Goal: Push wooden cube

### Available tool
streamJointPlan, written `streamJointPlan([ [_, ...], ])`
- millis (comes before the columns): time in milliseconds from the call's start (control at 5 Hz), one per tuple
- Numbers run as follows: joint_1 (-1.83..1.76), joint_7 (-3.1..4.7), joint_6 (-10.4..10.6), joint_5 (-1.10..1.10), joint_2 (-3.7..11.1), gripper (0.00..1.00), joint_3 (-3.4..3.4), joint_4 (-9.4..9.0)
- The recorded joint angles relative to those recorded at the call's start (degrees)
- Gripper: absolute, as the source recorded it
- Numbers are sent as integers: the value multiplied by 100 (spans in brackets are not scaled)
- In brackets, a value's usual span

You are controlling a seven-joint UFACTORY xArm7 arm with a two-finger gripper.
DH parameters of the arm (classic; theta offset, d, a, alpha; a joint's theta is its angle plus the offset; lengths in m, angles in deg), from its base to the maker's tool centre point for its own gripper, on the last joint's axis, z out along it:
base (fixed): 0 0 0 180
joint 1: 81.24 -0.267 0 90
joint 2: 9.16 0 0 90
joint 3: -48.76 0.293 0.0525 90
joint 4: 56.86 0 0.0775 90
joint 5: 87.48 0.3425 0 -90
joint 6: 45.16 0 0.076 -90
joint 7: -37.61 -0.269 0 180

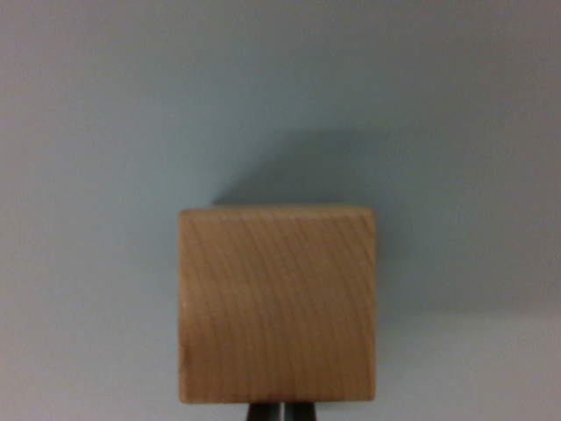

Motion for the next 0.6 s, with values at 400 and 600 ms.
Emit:
streamJointPlan([
  [400, -1, -7, -97, 7, 160, 100, 6, 256],
  [600, -1, -7, -97, 7, 160, 100, 6, 256],
])
